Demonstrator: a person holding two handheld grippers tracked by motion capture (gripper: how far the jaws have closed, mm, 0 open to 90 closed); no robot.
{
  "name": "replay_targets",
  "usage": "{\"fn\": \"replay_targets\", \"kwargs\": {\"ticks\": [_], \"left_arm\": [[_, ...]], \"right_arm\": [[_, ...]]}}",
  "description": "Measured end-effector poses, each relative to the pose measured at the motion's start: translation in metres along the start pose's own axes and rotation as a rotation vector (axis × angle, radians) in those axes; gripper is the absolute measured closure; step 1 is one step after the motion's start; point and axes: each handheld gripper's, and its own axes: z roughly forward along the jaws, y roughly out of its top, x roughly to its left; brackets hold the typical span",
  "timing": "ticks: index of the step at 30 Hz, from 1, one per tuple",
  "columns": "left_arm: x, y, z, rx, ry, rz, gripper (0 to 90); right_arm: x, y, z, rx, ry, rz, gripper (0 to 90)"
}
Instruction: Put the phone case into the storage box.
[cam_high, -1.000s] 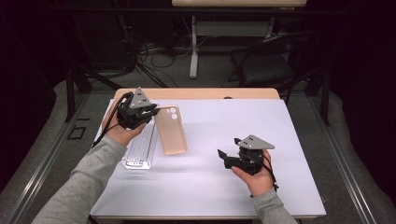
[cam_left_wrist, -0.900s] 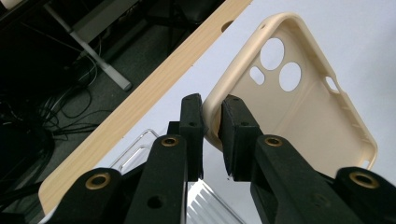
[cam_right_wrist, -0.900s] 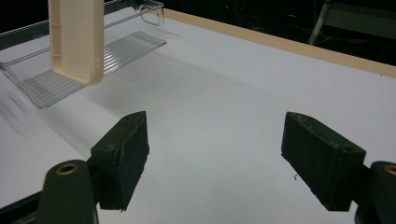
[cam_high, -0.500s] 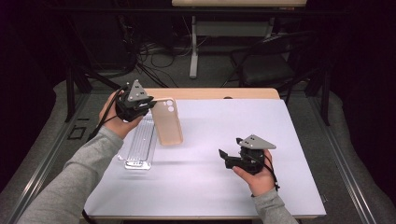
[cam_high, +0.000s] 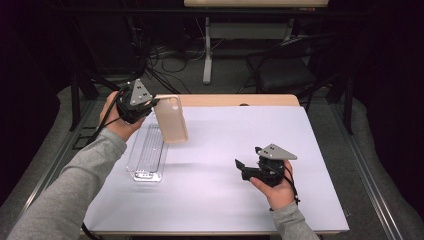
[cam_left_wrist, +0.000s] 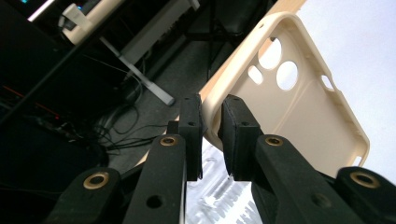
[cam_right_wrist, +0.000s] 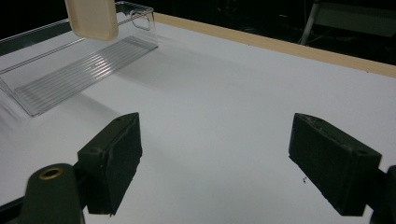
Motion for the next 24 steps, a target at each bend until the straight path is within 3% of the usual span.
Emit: {"fn": "replay_targets", "kwargs": {"ticks": [11, 19, 24], "left_arm": [[0.017, -0.005, 0.003, -0.016, 0.072, 0.014, 79.7], [0.027, -0.012, 0.01, -0.012, 0.096, 0.037, 79.8], [0.032, -0.016, 0.016, -0.02, 0.109, 0.053, 79.8]], "right_arm": [[0.001, 0.0, -0.001, -0.007, -0.014, -0.001, 11.8], [0.005, -0.002, 0.002, 0.021, 0.028, -0.029, 0.3], [0.006, -0.003, 0.003, 0.034, 0.038, -0.031, 0.0]]}}
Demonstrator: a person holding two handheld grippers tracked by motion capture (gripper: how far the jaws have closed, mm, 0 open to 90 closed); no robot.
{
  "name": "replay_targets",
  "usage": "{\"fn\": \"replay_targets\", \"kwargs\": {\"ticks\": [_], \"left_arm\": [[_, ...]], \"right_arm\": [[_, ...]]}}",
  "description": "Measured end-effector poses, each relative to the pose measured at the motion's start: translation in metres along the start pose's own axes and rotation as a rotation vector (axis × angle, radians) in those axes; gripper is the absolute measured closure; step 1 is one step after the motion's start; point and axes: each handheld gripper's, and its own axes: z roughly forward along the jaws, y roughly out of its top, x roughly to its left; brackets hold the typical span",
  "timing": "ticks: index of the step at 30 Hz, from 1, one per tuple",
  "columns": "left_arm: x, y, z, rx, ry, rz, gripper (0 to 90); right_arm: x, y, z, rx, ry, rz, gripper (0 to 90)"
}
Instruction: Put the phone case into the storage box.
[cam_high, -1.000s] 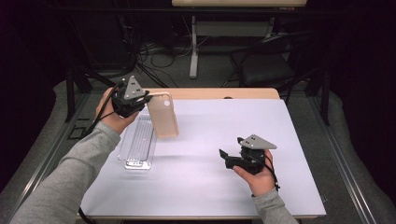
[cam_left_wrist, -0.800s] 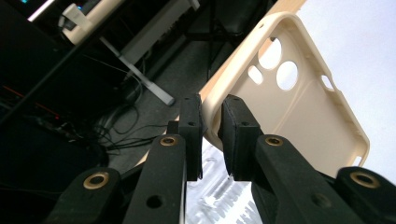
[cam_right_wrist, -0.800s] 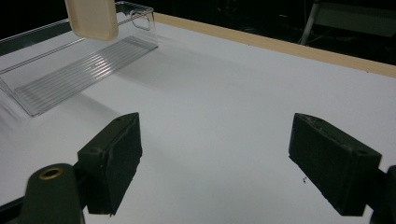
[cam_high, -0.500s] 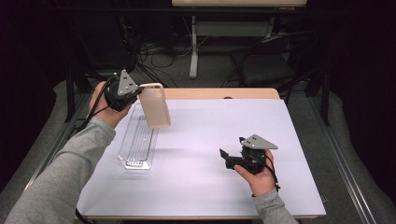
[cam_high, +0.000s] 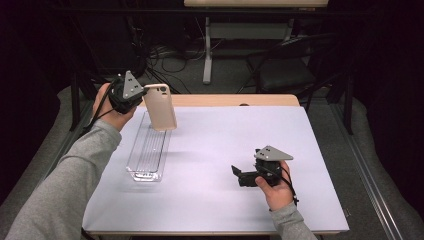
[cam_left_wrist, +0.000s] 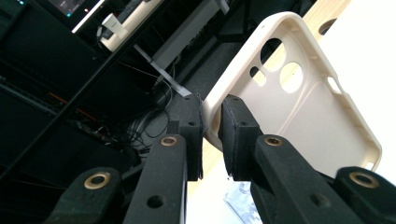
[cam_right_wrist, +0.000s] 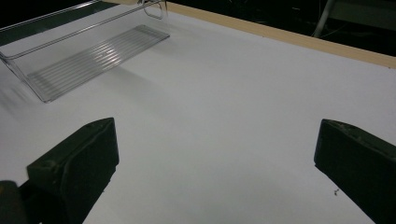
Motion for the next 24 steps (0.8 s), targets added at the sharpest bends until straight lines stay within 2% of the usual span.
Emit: {"fn": "replay_targets", "kwargs": {"ticks": [7, 13, 18, 24], "left_arm": [[0.003, -0.005, 0.006, -0.006, 0.018, 0.018, 79.8], [0.005, -0.011, 0.011, -0.012, 0.058, 0.03, 79.8], [0.008, -0.016, 0.015, -0.021, 0.078, 0.03, 79.8], [0.01, -0.019, 0.021, -0.041, 0.095, 0.061, 79.9]], "right_arm": [[0.002, -0.001, 0.0, -0.01, -0.021, -0.021, 0.0], [0.004, -0.003, 0.002, -0.026, -0.045, -0.046, 0.0], [0.004, -0.004, 0.003, -0.033, -0.046, -0.045, 0.0], [0.001, -0.006, 0.003, -0.034, -0.056, -0.04, 0.0]]}}
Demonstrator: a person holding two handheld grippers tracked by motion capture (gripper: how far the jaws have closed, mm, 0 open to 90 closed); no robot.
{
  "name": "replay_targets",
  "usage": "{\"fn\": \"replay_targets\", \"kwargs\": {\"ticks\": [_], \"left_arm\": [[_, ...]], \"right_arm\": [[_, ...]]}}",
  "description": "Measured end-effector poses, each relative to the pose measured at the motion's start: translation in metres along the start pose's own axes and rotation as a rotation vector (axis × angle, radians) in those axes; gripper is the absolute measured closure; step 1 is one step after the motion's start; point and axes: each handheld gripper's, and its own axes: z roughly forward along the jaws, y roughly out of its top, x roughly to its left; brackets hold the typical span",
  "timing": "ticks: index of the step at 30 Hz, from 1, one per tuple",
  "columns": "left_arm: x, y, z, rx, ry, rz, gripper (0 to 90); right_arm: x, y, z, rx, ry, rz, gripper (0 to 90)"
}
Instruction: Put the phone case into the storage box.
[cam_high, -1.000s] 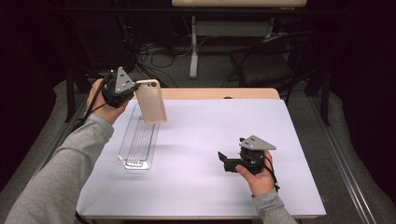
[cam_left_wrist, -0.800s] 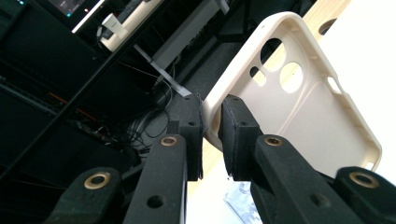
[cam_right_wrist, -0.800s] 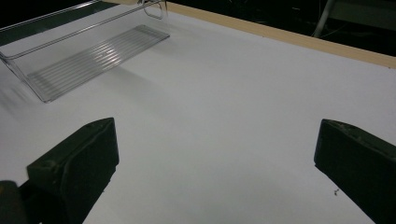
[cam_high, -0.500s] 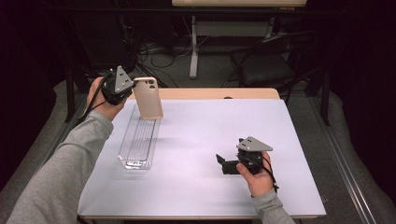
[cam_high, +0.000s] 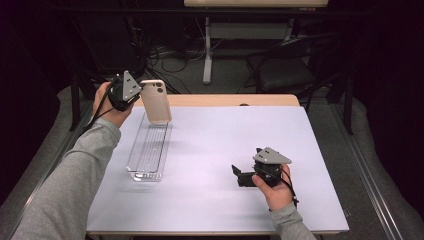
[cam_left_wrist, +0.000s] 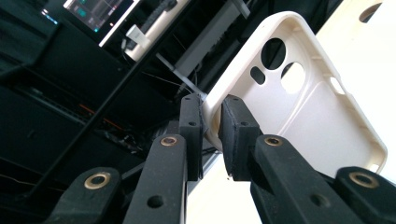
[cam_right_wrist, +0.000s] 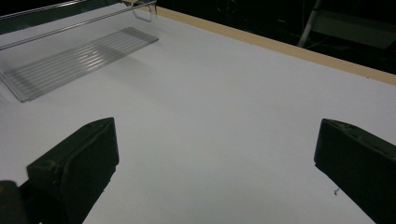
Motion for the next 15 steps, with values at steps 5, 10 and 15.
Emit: {"fn": "replay_targets", "kwargs": {"ticks": [5, 10, 15], "left_arm": [[0.0, -0.004, 0.005, -0.018, 0.018, 0.036, 79.9], [0.0, -0.009, 0.009, -0.03, 0.022, 0.06, 79.9], [0.0, -0.017, 0.015, -0.029, 0.028, 0.062, 80.0]], "right_arm": [[-0.002, -0.001, -0.001, -0.006, -0.007, 0.007, 0.0], [-0.002, -0.004, -0.003, -0.007, -0.015, 0.013, 0.0], [-0.003, -0.005, -0.005, -0.003, -0.03, 0.014, 0.0]]}}
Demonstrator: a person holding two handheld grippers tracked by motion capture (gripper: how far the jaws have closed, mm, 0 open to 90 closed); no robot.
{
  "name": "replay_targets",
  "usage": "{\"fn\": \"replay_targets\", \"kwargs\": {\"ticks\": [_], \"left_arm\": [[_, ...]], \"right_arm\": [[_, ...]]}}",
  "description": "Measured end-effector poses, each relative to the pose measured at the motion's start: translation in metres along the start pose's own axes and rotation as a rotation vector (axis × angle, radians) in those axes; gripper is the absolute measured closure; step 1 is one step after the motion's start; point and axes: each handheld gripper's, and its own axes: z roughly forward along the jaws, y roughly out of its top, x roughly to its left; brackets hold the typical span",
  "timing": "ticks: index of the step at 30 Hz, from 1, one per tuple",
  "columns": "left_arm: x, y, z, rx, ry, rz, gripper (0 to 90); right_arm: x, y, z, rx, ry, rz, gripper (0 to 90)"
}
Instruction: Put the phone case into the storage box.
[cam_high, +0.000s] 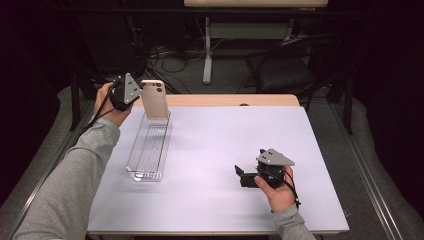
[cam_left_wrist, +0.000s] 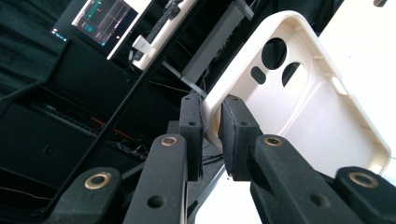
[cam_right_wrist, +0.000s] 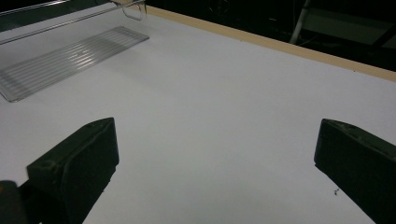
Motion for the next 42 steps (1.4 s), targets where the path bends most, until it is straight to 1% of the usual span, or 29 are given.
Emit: {"fn": "replay_targets", "kwargs": {"ticks": [2, 7, 10, 17, 20, 25, 32, 34, 36, 38, 42], "left_arm": [[0.0, -0.004, 0.002, 0.005, 0.003, -0.005, 80.0], [-0.002, -0.011, 0.008, -0.003, 0.013, -0.011, 80.0], [-0.004, -0.015, 0.012, 0.0, 0.009, -0.014, 80.0], [-0.01, -0.018, 0.021, 0.002, 0.022, -0.007, 80.0], [-0.013, -0.019, 0.023, -0.002, 0.026, -0.007, 80.0], [-0.016, -0.025, 0.027, -0.007, 0.032, -0.019, 80.0], [-0.018, -0.031, 0.03, 0.0, 0.033, -0.023, 80.0], [-0.02, -0.032, 0.03, -0.005, 0.036, -0.019, 80.0], [-0.021, -0.032, 0.032, -0.003, 0.028, -0.016, 80.0], [-0.023, -0.033, 0.033, -0.002, 0.031, -0.003, 80.0], [-0.027, -0.035, 0.036, 0.004, 0.026, 0.004, 80.0]], "right_arm": [[0.001, 0.0, -0.001, -0.004, -0.002, 0.003, 0.0], [0.002, 0.0, -0.004, -0.005, -0.018, 0.005, 0.0], [0.003, 0.0, -0.005, -0.006, -0.025, 0.002, 0.0], [0.003, -0.002, -0.006, -0.003, -0.026, -0.005, 0.0], [0.003, -0.002, -0.007, -0.006, -0.027, 0.001, 0.0], [0.003, -0.002, -0.007, -0.007, -0.025, -0.006, 0.0], [0.004, -0.002, -0.006, -0.003, -0.025, -0.006, 0.0], [0.004, -0.002, -0.006, -0.001, -0.026, -0.007, 0.0], [0.004, -0.002, -0.005, 0.001, -0.024, -0.005, 0.0], [0.004, -0.002, -0.006, 0.002, -0.024, -0.005, 0.0], [0.004, -0.003, -0.007, 0.0, -0.025, -0.002, 0.0]]}}
